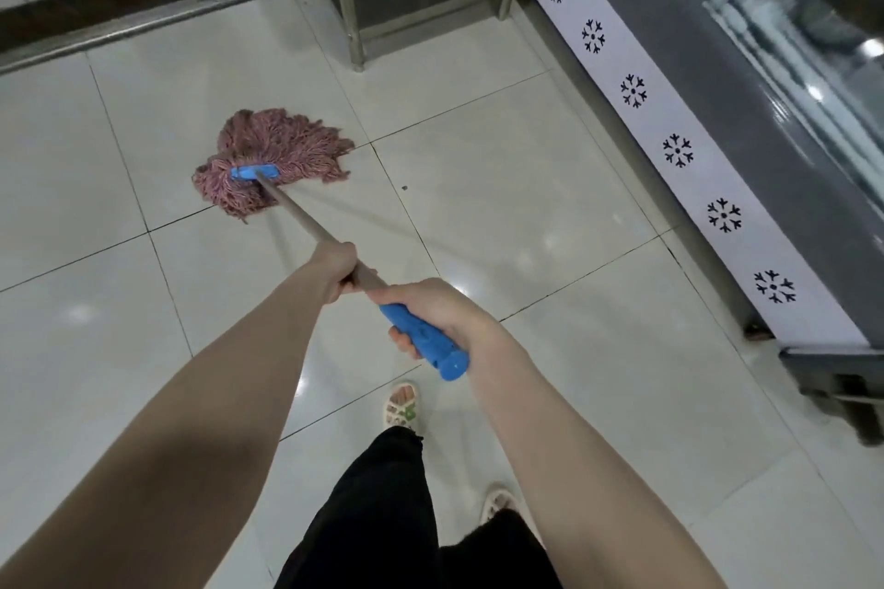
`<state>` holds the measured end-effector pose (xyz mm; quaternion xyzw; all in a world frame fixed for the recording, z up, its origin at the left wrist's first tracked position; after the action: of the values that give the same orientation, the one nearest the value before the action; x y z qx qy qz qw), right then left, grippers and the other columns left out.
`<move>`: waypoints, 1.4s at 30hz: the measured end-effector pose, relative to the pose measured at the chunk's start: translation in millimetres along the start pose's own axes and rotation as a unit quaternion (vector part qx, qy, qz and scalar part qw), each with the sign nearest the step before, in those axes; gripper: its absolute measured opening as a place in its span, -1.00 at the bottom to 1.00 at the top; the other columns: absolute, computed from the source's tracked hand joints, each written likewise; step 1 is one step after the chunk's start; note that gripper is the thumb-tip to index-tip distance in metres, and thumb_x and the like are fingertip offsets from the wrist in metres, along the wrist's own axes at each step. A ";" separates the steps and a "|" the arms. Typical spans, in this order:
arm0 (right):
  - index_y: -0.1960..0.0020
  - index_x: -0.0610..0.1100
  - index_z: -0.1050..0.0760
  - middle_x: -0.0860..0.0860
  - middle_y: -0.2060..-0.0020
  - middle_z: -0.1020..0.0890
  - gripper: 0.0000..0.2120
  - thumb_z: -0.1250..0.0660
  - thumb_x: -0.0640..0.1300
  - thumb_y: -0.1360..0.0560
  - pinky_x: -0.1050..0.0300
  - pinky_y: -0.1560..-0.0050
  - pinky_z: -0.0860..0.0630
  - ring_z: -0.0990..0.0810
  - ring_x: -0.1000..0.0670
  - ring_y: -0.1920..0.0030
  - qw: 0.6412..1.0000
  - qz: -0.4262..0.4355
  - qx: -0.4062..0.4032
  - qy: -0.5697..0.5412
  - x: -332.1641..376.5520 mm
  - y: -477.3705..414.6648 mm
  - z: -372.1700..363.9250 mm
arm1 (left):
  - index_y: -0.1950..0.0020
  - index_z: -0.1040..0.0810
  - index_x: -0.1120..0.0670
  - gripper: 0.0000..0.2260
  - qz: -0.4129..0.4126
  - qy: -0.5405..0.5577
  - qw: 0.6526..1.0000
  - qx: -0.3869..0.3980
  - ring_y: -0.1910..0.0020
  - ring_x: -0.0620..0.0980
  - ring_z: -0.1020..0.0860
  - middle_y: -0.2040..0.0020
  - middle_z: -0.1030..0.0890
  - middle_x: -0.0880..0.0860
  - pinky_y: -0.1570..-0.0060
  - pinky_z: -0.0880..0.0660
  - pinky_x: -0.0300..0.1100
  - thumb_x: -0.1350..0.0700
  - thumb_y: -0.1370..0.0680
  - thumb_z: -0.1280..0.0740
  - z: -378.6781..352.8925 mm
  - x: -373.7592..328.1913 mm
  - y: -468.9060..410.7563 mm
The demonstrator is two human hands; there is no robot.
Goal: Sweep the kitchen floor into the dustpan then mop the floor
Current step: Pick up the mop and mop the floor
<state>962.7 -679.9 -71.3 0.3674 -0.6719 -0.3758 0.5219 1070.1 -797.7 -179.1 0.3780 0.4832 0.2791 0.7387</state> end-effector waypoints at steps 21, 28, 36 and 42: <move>0.10 -0.19 -0.46 -0.09 0.46 -0.49 -0.74 -0.38 0.01 -0.50 0.30 0.60 -0.35 -0.39 0.06 0.61 0.967 0.004 -0.206 -0.148 -340.5 248.7 280.8 | -0.47 -0.09 0.28 -0.59 -0.055 -0.123 0.964 0.228 0.27 0.02 -0.60 0.17 -0.53 0.16 0.48 -0.51 -0.21 0.19 -0.65 -0.03 -420.0 203.1 254.5; 0.13 -0.18 -0.40 -0.11 0.47 -0.47 -0.75 -0.34 -0.01 -0.54 0.30 0.60 -0.36 -0.38 0.05 0.63 0.942 0.009 -0.239 -0.234 -395.4 274.1 290.4 | -0.31 -0.29 0.29 -0.72 -0.068 -0.176 0.941 0.280 0.20 0.05 -0.63 0.14 -0.56 0.17 0.20 -0.62 -0.12 0.18 -0.65 -0.06 -468.2 238.2 300.2; 0.07 -0.19 -0.36 -0.12 0.44 -0.45 -0.77 -0.32 -0.05 -0.55 0.28 0.59 -0.38 -0.39 0.03 0.64 0.960 0.004 -0.192 -0.206 -423.3 262.9 236.4 | -0.26 -0.32 0.28 -0.77 -0.074 -0.146 0.956 0.245 0.39 0.00 -0.58 0.22 -0.51 0.15 0.51 -0.55 -0.23 0.18 -0.67 -0.08 -408.1 276.8 302.5; 0.09 -0.20 -0.37 -0.12 0.44 -0.47 -0.74 -0.35 -0.02 -0.53 0.27 0.59 -0.40 -0.40 0.04 0.62 0.974 -0.009 -0.147 -0.174 -446.4 257.8 162.4 | -0.04 -0.31 0.25 -0.90 -0.084 -0.134 0.968 0.197 0.38 0.04 -0.56 0.28 -0.50 0.16 0.51 -0.53 -0.24 0.23 -0.66 -0.06 -317.5 311.3 310.5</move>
<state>860.6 -149.3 -60.1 0.2218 -0.6859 -0.5336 0.4423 879.3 -290.6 -156.9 0.5082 0.4550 0.0624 0.7286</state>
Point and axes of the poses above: each hand's wrist, its own y-axis away from the middle knuckle, its own z-axis out of the back of the hand, x = y × z, the point moved 7 cm from there along -y, towards the middle knuckle
